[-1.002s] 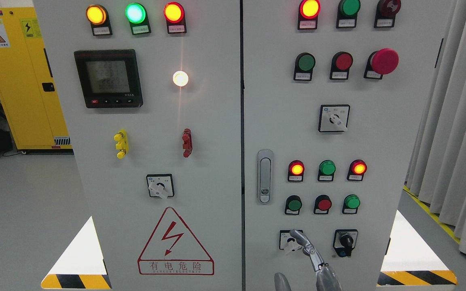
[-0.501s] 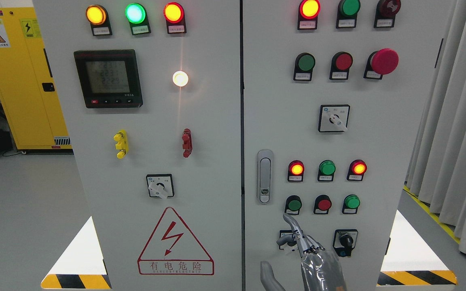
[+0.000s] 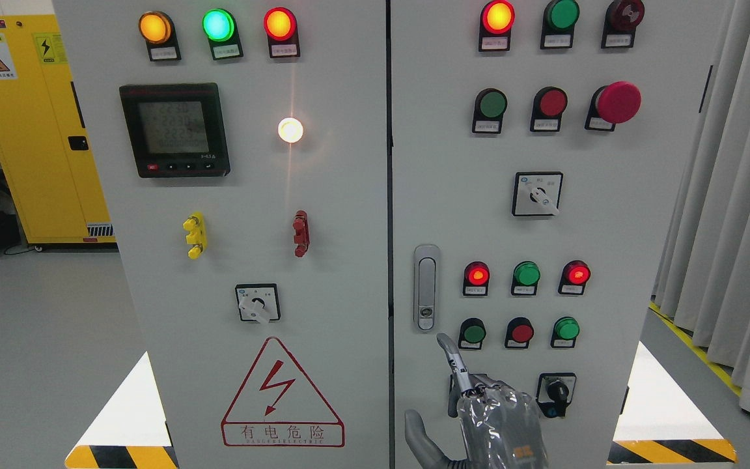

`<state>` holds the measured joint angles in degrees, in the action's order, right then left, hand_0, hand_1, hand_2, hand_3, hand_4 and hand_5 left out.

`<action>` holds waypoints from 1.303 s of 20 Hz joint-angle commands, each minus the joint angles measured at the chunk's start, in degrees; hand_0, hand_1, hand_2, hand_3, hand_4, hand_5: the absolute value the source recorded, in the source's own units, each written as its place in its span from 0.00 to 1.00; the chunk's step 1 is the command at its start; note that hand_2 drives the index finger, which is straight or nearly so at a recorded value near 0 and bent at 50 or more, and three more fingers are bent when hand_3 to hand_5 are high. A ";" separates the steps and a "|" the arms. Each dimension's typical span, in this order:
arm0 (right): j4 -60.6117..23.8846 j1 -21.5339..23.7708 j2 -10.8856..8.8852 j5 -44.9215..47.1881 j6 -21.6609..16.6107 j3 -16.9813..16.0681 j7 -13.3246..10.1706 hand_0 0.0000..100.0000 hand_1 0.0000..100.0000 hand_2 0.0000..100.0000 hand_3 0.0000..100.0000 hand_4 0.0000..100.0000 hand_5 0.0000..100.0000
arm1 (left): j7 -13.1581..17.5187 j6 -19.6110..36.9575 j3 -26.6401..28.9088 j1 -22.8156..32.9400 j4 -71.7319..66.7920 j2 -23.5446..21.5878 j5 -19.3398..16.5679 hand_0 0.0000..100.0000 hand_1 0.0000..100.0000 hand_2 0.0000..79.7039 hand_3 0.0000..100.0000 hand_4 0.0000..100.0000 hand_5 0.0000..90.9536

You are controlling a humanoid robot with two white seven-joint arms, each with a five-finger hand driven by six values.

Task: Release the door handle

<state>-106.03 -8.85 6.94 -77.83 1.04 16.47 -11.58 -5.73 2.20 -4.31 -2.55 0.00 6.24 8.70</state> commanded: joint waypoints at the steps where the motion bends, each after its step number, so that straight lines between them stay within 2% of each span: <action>1: 5.47 -3.45 0.88 -4.78 1.33 1.63 -0.29 0.43 0.37 0.00 0.96 0.95 0.99 | 0.02 0.00 0.01 0.00 0.70 0.00 0.00 0.12 0.56 0.00 0.00 0.00 0.00; 5: 7.24 -5.39 0.88 -4.43 4.40 1.99 0.06 0.43 0.37 0.00 0.97 0.97 1.00 | 0.02 0.00 0.01 0.00 0.70 0.00 0.00 0.12 0.56 0.00 0.00 0.00 0.00; 13: 8.47 -6.36 0.88 -4.70 6.52 2.16 0.59 0.45 0.37 0.00 0.99 0.98 1.00 | 0.02 0.00 0.01 0.00 0.70 0.00 0.00 0.12 0.56 0.00 0.00 0.00 0.00; 26: 9.08 -7.23 0.88 -4.78 6.78 1.99 0.59 0.47 0.38 0.00 1.00 0.99 1.00 | 0.02 0.00 0.01 0.00 0.70 0.00 0.00 0.12 0.56 0.00 0.00 0.00 0.00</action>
<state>-98.27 -15.47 7.74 -82.52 7.75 18.40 -10.80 -5.73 2.20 -4.31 -2.55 0.00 6.24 8.70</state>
